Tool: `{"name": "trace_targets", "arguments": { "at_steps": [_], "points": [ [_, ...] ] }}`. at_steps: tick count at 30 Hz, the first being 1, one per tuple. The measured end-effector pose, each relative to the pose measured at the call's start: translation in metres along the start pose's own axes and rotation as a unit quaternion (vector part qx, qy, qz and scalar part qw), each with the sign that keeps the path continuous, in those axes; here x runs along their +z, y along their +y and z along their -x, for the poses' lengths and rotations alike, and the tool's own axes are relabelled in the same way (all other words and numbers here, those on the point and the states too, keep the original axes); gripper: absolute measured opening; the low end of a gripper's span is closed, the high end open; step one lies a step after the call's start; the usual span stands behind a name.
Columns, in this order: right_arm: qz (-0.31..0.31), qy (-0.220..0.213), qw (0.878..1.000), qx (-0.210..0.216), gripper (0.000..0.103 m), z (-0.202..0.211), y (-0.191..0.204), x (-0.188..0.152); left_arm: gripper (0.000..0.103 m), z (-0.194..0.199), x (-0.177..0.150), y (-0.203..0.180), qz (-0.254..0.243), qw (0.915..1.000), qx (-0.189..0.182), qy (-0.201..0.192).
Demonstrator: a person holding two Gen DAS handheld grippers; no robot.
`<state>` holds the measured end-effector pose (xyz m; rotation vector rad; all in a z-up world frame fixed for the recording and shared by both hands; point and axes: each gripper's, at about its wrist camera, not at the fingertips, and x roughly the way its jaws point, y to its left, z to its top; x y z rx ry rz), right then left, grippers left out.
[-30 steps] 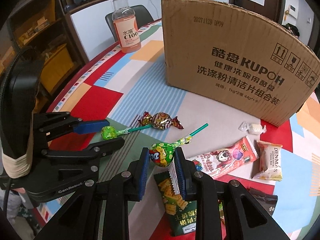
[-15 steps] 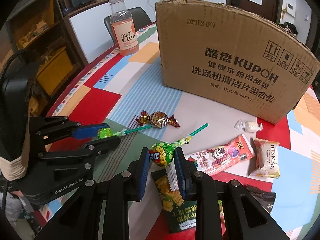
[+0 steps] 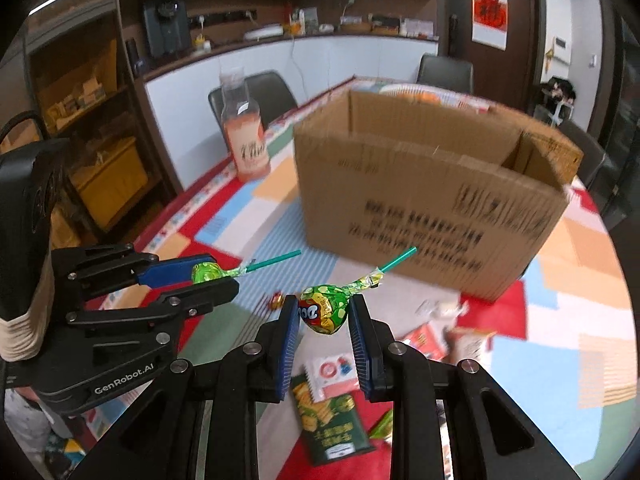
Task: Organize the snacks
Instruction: 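Carry the lollipops over the box and release them inside, then grasp the gold wrapped candy with left tool while right tool grasps Denmas cake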
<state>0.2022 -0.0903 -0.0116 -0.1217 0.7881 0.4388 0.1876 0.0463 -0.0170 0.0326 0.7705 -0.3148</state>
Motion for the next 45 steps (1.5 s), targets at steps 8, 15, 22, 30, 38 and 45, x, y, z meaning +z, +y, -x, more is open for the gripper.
{"name": "trace_targets", "arguments": {
  "at_steps": [8,15,22,30,38,45],
  "points": [
    [-0.006,-0.052,0.998,-0.028,0.026,0.029,-0.026,0.031,0.025,0.011,0.043,-0.015,-0.013,0.9988,-0.002,-0.047],
    [-0.014,-0.088,0.995,-0.042,0.026,0.04,-0.045,0.064,0.025,0.009,0.085,-0.021,-0.03,0.9974,0.0,-0.066],
    [-0.02,-0.093,0.994,-0.052,0.026,0.034,-0.067,0.094,0.025,-0.007,0.118,-0.02,-0.033,0.9974,0.003,-0.064],
    [-0.025,-0.081,0.995,-0.058,0.026,0.013,-0.084,0.113,0.026,-0.04,0.14,-0.015,-0.028,0.9988,0.008,-0.038],
    [-0.045,-0.059,0.996,-0.049,0.046,-0.008,-0.097,0.117,0.046,-0.05,0.142,-0.011,-0.023,0.9987,0.032,-0.031],
    [-0.02,-0.066,0.995,-0.072,0.046,0.001,-0.085,0.097,0.046,-0.039,0.121,-0.018,-0.04,0.9979,0.038,-0.034]
  ]
}}
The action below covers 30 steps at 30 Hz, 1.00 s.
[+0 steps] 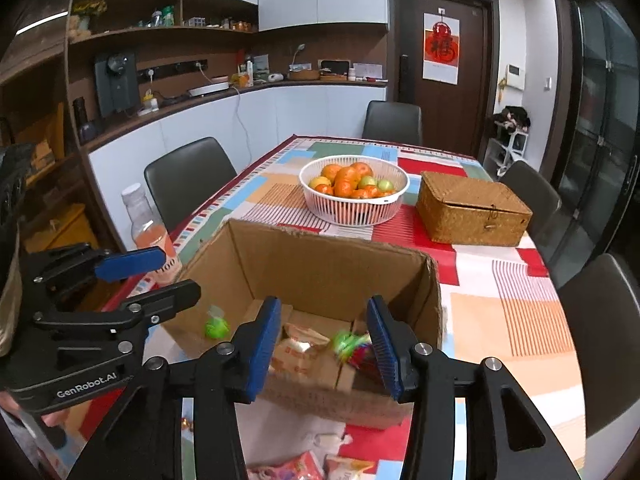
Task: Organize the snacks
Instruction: 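Grasp the gold wrapped candy with left tool while right tool grasps Denmas cake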
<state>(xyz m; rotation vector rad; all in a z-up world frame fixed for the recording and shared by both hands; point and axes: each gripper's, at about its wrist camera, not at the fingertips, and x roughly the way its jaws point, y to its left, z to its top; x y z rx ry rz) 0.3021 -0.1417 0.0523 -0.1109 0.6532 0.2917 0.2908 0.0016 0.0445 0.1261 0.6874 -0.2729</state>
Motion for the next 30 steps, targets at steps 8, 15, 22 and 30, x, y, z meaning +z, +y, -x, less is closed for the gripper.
{"name": "trace_targets", "arguments": {
  "at_steps": [8,15,22,30],
  "points": [
    [-0.005,0.01,1.0,-0.015,0.046,0.01,0.003,-0.022,0.046,0.007,-0.026,-0.004,-0.002,0.9999,0.003,0.016],
    [-0.038,0.047,0.998,-0.024,0.046,0.003,0.001,-0.048,0.052,0.006,-0.05,-0.004,0.004,0.999,0.012,0.042],
    [-0.054,0.086,0.993,-0.053,0.046,-0.005,-0.001,-0.079,0.058,-0.002,-0.075,-0.006,-0.005,0.9969,0.028,0.073],
    [-0.079,0.134,0.986,-0.067,0.046,-0.02,-0.005,-0.116,0.06,-0.022,-0.112,-0.011,-0.021,0.9915,0.034,0.124]
  ]
}}
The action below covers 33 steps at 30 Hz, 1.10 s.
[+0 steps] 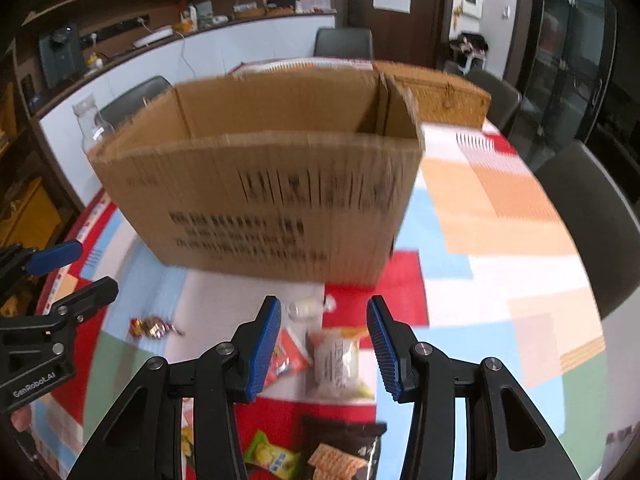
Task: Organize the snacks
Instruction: 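Grasp the gold wrapped candy with left tool while right tool grasps Denmas cake, then lift the candy and Denmas cake toward the cardboard box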
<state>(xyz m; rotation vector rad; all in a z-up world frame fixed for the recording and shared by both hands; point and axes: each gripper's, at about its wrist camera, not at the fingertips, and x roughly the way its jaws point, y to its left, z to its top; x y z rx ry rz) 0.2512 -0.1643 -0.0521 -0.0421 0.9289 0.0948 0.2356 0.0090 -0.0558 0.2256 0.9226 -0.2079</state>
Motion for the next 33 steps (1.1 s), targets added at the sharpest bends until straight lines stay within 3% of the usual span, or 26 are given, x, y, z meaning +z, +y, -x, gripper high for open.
{"name": "trace_targets", "arguments": {
  "at_steps": [10,22,33],
  "points": [
    [0.008,0.041,0.999,-0.021,0.046,-0.018,0.002,-0.021,0.062,-0.032,-0.022,-0.002,-0.003,0.9988,-0.001,0.05],
    [0.002,0.066,0.998,-0.018,0.046,-0.036,-0.004,-0.025,0.061,-0.057,-0.022,-0.004,-0.005,0.9976,-0.018,0.067],
    [-0.011,0.081,0.997,-0.004,0.045,-0.047,-0.01,-0.028,0.026,-0.071,-0.018,-0.007,0.009,0.996,-0.041,0.079]
  ]
}}
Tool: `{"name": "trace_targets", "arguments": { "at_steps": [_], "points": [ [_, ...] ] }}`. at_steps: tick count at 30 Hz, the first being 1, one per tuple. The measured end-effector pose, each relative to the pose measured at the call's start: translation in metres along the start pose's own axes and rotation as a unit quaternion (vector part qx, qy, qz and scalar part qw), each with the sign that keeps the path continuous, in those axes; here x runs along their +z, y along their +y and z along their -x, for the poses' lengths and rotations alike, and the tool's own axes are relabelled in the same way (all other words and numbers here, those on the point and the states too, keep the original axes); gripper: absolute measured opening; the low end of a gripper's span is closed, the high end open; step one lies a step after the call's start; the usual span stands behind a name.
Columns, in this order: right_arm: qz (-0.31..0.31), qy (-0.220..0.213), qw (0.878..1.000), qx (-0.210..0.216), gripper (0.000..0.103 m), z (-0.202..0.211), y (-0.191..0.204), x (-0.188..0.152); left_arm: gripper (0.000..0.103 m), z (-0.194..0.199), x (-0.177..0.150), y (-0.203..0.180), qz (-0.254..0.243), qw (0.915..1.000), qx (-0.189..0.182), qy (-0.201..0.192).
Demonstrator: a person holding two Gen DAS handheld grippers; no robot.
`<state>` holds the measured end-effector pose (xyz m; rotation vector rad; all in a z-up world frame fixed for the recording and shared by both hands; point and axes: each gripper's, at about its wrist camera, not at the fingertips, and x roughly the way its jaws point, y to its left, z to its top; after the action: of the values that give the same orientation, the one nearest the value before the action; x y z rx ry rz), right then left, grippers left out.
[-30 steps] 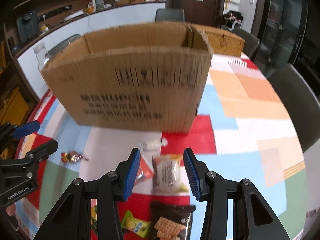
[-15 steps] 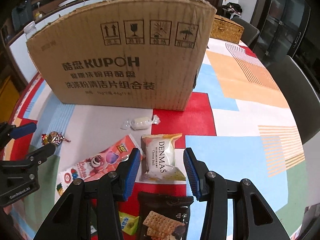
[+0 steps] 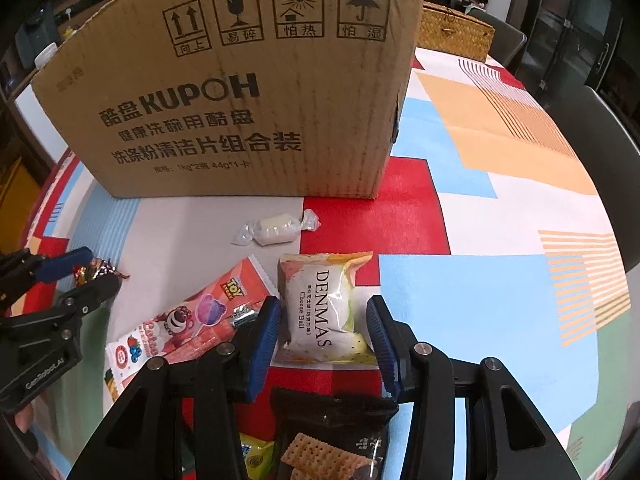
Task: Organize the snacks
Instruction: 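Lift the candy and Denmas cake toward the cardboard box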
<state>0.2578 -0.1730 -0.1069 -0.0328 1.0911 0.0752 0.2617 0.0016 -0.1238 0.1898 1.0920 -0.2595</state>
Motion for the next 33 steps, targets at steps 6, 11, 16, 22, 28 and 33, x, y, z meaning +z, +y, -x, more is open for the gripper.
{"name": "trace_targets", "arguments": {
  "at_steps": [6,11,16,22,28,33],
  "points": [
    [0.007,-0.006,1.0,0.004,0.035,0.002,0.001,0.001,0.022,0.0,0.0,-0.001,0.003,0.9999,-0.011,-0.003],
    [0.006,-0.009,1.0,0.01,0.034,0.005,0.002,0.0,0.022,0.009,-0.002,-0.003,0.006,0.9999,-0.01,-0.011],
    [0.005,-0.015,1.0,0.013,0.034,0.012,0.002,-0.001,0.022,0.019,-0.003,-0.005,0.011,0.9997,-0.01,-0.021],
    [0.007,-0.034,0.999,0.014,0.034,0.024,0.002,0.001,0.022,0.04,-0.003,-0.01,0.014,0.9988,-0.011,-0.045],
    [0.011,-0.069,0.997,0.019,0.034,0.051,0.005,0.001,0.022,0.07,-0.001,-0.011,0.017,0.9961,-0.016,-0.086],
    [0.013,-0.105,0.994,0.026,0.034,0.077,0.004,0.01,0.022,0.1,0.008,-0.012,0.017,0.9916,-0.022,-0.126]
  ]
}}
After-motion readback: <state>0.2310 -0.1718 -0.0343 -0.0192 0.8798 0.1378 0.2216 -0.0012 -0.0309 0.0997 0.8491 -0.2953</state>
